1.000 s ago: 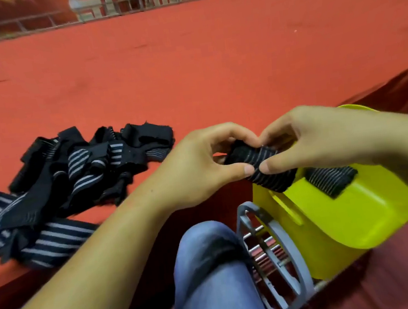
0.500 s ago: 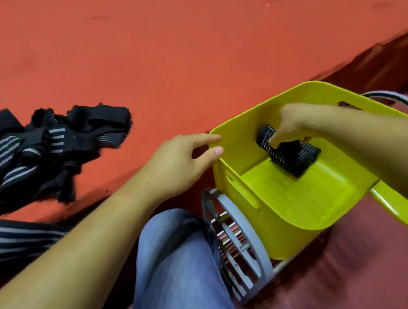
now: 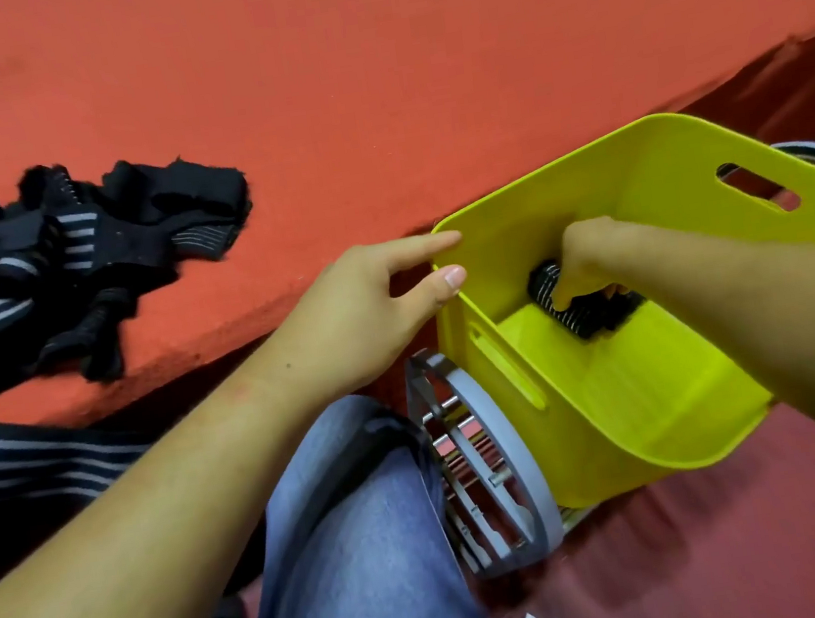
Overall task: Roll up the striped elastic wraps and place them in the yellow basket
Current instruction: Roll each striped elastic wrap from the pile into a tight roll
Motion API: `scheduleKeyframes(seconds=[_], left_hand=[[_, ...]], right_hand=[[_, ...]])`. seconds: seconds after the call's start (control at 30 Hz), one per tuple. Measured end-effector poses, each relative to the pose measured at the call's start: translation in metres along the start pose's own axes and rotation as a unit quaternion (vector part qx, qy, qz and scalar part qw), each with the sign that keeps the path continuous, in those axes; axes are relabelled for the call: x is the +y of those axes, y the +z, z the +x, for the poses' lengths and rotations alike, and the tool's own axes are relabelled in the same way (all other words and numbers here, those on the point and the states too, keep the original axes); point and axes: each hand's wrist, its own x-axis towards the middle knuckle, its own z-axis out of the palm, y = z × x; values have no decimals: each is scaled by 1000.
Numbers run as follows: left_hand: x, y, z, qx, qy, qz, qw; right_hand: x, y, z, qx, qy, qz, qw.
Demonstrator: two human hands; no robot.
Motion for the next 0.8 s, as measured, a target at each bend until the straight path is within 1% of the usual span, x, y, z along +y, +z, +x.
scheduleKeyframes(seconds=[0.13,0.27,0.43,0.53,0.6,0.67,0.7,0.8], left_hand=[[0,1,0,2,-9,-10,1000],[-2,4,-2,2,-19,-30,999],[-4,9,-1,15,-15,-58,998],[-5,9,-3,20,-18,-65,998],[-1,13,-6,34,-20,-68,997],[2,18,-11,59,-12,-69,996],[0,14,-13,77,-5,-65,995],[1,13,-19,96,10,-49,994]], right_hand=[[-4,7,1,3,-7,-48,999],[-5,7,0,-3,7,-51,999],[-5,6,-1,10,-4,-48,999],[-5,-4,-6,42,-10,-37,998],[-2,-14,-10,65,-8,-9,998],[0,-23,-17,81,-10,45,996],[-5,-30,-21,87,-28,71,993],[-5,-42,-44,86,-73,185,976]])
